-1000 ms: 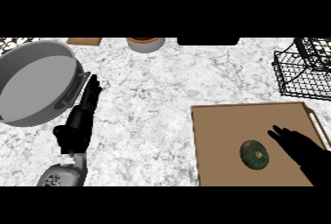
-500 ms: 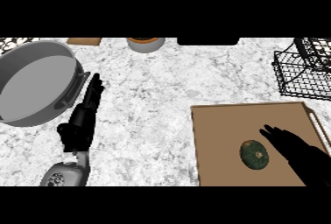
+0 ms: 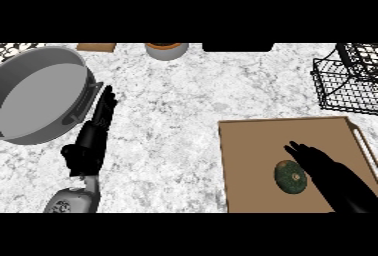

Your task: Pick the squash from the tray and place it in the tiered basket

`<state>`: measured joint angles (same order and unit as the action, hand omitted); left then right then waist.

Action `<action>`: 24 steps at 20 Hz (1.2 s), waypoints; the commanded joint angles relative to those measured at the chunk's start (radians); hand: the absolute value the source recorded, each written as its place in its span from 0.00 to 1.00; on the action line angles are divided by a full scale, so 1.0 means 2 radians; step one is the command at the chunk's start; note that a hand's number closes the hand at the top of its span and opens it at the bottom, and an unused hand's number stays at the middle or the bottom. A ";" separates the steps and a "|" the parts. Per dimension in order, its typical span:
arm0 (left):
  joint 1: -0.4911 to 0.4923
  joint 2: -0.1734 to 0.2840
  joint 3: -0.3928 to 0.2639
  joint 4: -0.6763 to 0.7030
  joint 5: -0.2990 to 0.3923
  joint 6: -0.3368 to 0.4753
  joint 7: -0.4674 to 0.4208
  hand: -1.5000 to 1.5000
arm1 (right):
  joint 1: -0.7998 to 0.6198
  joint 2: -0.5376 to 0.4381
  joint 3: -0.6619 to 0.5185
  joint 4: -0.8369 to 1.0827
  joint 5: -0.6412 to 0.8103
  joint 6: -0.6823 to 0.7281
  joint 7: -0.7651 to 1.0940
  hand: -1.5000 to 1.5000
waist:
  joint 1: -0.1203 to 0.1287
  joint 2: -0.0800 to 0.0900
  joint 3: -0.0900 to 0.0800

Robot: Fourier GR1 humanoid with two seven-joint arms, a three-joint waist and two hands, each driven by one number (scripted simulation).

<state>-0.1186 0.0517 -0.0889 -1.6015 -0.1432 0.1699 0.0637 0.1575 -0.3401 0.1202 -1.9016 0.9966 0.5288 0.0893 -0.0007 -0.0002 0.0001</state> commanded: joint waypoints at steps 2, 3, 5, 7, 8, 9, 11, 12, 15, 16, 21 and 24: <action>0.009 -0.008 0.004 0.029 -0.009 0.005 -0.042 0.50 | -0.038 0.034 0.006 0.026 0.010 0.006 0.019 0.00 | 0.000 0.000 0.000; -0.015 -0.002 0.011 0.019 -0.001 -0.011 -0.006 0.50 | -0.011 0.019 -0.007 0.019 0.011 -0.004 -0.008 0.00 | -0.001 0.000 0.000; 0.013 0.006 0.027 0.022 0.008 -0.010 -0.035 0.50 | 0.018 0.015 0.002 0.003 0.012 -0.010 -0.020 0.00 | -0.001 0.000 0.000; -0.007 0.003 0.021 0.026 -0.001 -0.011 -0.014 0.50 | -0.034 0.015 -0.016 0.068 0.013 -0.012 -0.034 0.00 | 0.000 0.000 0.000; -0.015 -0.017 -0.001 -0.002 -0.022 0.012 0.024 0.50 | -0.002 0.029 0.006 0.042 0.029 -0.033 -0.026 0.00 | -0.001 0.000 0.000; -0.002 -0.016 0.013 0.037 -0.017 0.014 -0.028 0.50 | 0.005 0.007 -0.025 0.053 0.013 -0.034 -0.054 0.00 | -0.001 0.000 0.000; -0.029 0.001 0.036 0.057 0.011 -0.019 -0.032 0.50 | -0.006 0.038 -0.004 0.053 0.022 -0.034 -0.029 0.00 | -0.001 0.000 0.000; -0.019 -0.025 0.001 0.039 -0.020 0.010 -0.021 0.50 | 0.007 0.042 0.005 0.060 0.034 -0.058 -0.038 0.00 | -0.001 0.000 0.000; -0.005 0.008 0.031 0.026 0.011 -0.028 -0.016 0.50 | -0.034 0.060 -0.001 0.089 0.026 -0.056 -0.032 0.00 | 0.001 0.000 0.000; 0.029 -0.025 -0.012 -0.002 -0.029 0.016 -0.020 0.50 | 0.001 0.049 0.004 0.064 0.031 -0.054 -0.040 0.00 | 0.000 0.000 0.000; -0.005 -0.013 0.017 0.044 -0.012 -0.004 -0.040 0.50 | 0.002 0.064 0.003 0.089 0.057 -0.132 -0.056 1.00 | -0.001 0.000 0.000; 0.005 -0.021 0.000 -0.001 -0.021 0.002 -0.005 0.50 | -0.041 0.047 -0.001 0.119 0.083 -0.163 -0.073 1.00 | 0.002 0.000 0.000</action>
<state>-0.1423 0.0318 -0.0611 -1.5684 -0.1665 0.1579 0.0530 0.1182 -0.2334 0.1114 -1.6977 1.1050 0.2695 -0.0397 0.0000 -0.0017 -0.0012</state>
